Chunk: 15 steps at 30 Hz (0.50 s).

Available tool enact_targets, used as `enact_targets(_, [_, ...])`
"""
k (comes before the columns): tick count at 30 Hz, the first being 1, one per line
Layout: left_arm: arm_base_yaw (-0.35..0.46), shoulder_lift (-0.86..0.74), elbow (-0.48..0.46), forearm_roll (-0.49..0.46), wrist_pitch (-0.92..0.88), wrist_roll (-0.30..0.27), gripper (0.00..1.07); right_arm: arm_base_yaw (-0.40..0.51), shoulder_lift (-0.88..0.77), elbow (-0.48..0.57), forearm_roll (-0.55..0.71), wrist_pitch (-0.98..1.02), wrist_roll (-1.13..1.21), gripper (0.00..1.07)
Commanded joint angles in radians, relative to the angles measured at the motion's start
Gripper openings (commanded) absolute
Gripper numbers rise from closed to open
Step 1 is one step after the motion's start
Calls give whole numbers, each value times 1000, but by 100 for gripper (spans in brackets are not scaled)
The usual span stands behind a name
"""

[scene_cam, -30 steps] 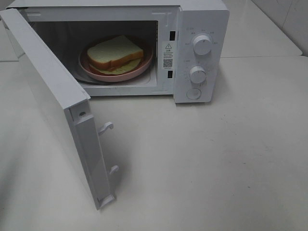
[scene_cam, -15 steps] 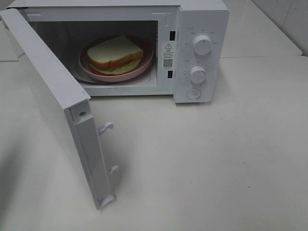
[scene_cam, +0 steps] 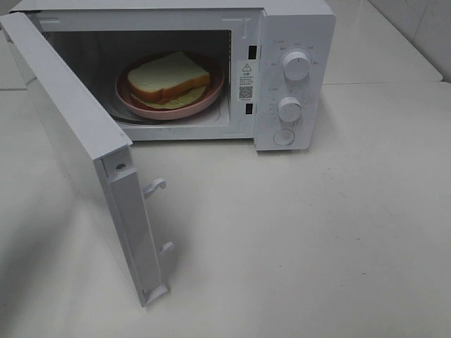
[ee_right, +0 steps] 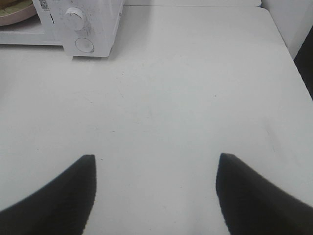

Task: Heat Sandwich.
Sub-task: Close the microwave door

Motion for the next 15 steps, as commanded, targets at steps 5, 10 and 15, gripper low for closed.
enact_targets(5, [-3, 122, 0, 47, -169, -26, 0, 1, -26, 3, 2, -5, -1, 68])
enact_targets(10, [-3, 187, 0, 77, -239, -16, 0, 1, -26, 3, 2, -5, -1, 68])
enact_targets(15, [-3, 235, 0, 79, -289, -5, 0, 1, -26, 3, 2, -5, -1, 68])
